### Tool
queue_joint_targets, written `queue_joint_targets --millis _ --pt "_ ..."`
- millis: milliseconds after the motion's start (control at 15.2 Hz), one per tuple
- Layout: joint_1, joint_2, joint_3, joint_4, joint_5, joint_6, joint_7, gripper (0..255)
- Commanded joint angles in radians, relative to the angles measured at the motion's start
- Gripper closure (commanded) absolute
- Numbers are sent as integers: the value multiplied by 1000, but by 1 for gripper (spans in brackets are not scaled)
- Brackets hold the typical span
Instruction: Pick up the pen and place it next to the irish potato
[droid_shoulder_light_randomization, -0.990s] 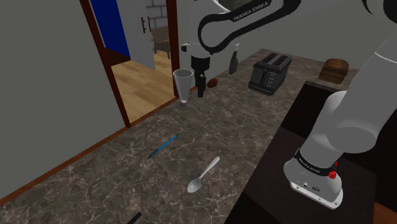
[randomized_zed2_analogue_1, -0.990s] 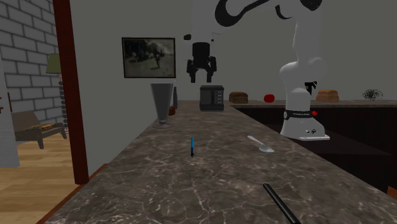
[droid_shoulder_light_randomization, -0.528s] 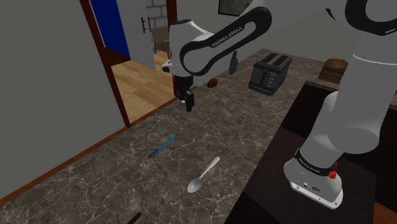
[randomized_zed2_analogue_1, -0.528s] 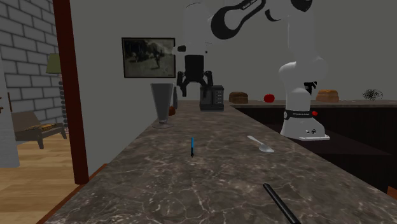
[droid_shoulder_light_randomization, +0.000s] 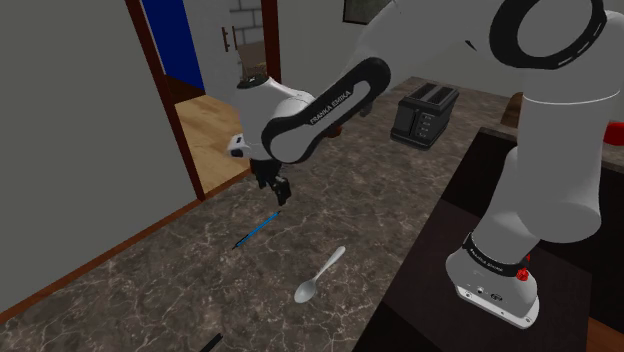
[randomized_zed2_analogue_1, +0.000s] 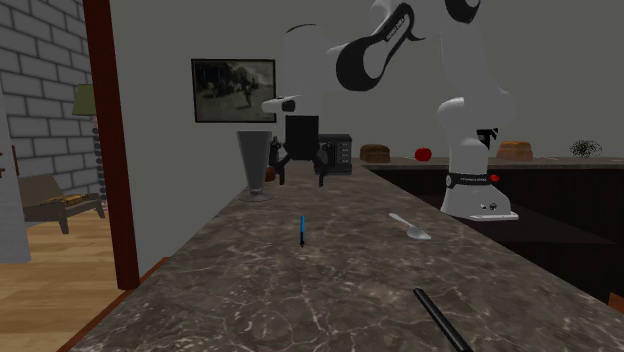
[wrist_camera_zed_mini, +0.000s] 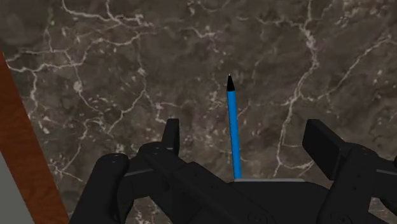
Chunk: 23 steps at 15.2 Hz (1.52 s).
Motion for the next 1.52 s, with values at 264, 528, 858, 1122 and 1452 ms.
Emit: queue_joint_targets --millis 264,528,858,1122,1452 --pt "41 94 15 31 -65 50 -32 0" --pt "43 129 7 24 -79 91 -23 0" --pt "44 144 3 23 -84 107 -20 0" --pt "44 144 3 23 -84 107 -20 0" --pt "44 144 3 23 -84 107 -20 255"
